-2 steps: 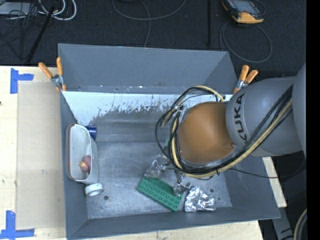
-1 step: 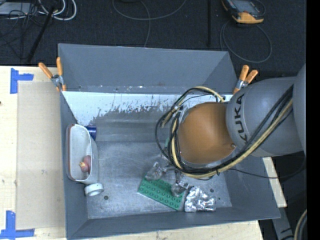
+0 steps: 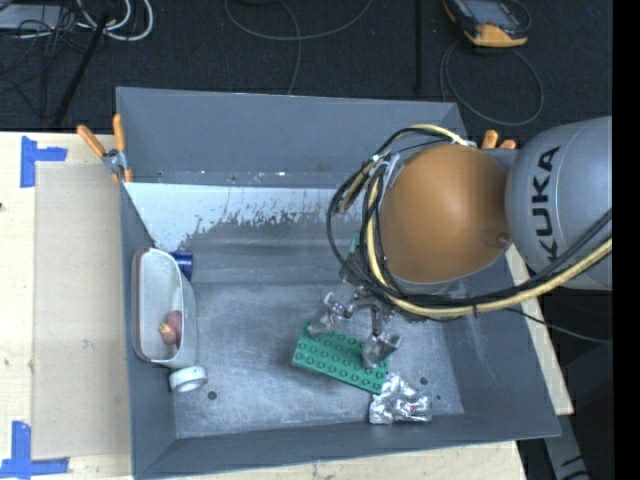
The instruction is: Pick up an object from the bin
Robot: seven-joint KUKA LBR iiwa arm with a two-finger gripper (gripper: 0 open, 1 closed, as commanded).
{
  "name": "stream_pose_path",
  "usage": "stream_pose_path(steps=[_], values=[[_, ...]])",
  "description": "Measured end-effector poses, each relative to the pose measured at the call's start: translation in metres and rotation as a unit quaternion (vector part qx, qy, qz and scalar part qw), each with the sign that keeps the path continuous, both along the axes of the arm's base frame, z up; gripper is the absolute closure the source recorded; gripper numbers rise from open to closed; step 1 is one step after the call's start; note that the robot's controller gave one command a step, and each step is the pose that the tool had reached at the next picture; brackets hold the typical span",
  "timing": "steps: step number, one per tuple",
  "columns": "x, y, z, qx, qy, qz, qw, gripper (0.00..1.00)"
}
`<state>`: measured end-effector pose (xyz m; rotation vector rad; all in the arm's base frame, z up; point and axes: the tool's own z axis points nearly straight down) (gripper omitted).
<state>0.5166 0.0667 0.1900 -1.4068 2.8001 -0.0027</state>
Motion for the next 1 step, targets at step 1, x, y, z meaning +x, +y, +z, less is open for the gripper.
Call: stream_pose_path(steps=[1], values=[[-0.0088, -0.0102, 0.0294, -0.001, 0.0028, 0.066, 0.9978, 1.0]])
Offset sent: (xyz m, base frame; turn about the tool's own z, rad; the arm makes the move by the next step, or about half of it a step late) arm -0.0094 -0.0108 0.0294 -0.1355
